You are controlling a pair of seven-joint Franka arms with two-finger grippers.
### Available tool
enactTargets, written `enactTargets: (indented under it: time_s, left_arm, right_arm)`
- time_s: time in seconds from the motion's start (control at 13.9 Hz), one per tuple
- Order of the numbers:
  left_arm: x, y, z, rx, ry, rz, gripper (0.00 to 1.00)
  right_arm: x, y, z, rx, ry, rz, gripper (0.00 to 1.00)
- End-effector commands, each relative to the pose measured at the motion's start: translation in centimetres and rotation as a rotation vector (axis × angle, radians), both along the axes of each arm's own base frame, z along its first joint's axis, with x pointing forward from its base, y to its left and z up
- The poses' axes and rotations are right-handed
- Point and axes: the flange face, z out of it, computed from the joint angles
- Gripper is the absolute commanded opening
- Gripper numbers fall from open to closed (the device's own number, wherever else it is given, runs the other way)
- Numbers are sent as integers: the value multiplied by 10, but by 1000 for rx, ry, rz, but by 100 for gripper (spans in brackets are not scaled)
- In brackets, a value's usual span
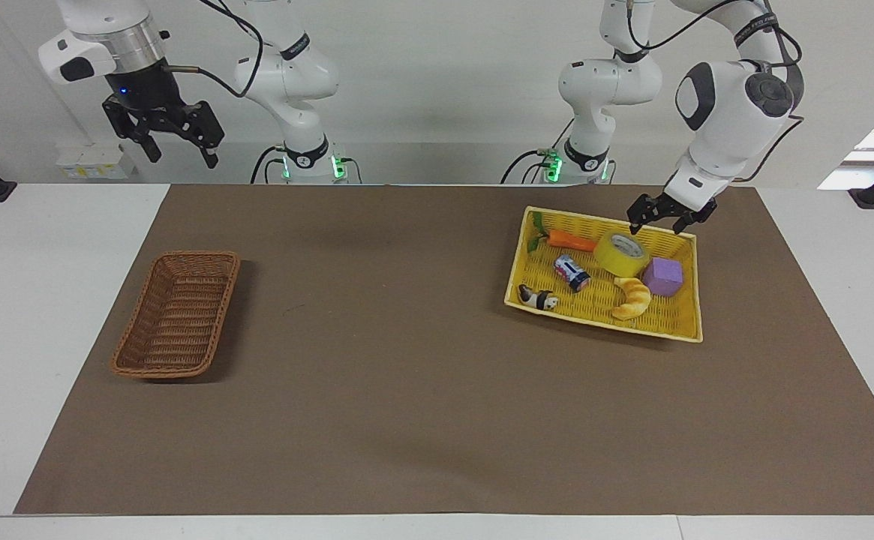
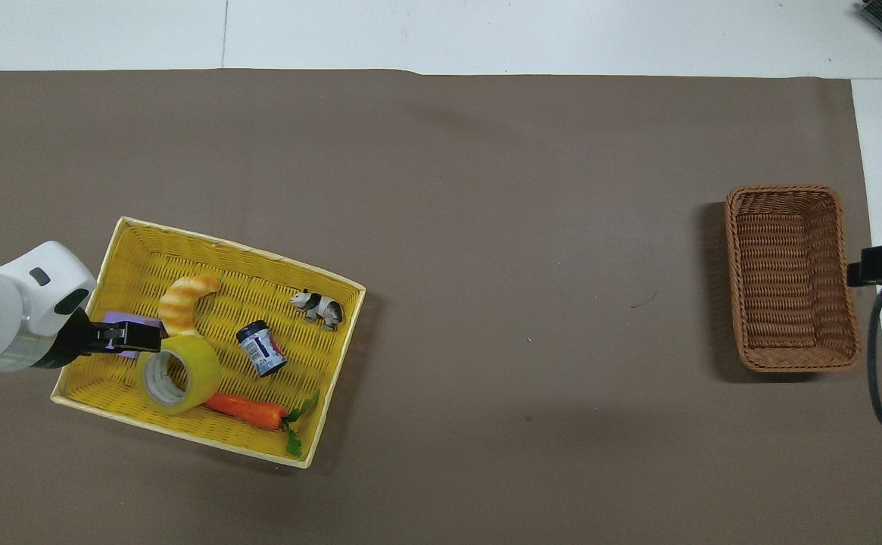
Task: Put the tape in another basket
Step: 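Reach the left gripper into the yellow basket and grasp the tape roll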
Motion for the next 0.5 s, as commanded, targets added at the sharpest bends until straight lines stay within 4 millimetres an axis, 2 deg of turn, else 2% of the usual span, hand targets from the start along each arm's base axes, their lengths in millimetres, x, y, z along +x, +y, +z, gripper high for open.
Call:
enactTargets:
  time_s: [0.0, 0.14, 0.43]
  left_arm:
    - [-8, 28, -6, -25, -27, -38, 100]
    - [-10, 37, -11, -26, -20, -24, 100]
    - [-26, 42, -56, -66, -15, 4, 100]
  right_arm:
    - [-3, -1, 3, 13, 7, 15, 100]
    - [-3, -2, 3, 14, 7, 14, 100]
    - [-3, -2, 3, 14, 7, 14, 100]
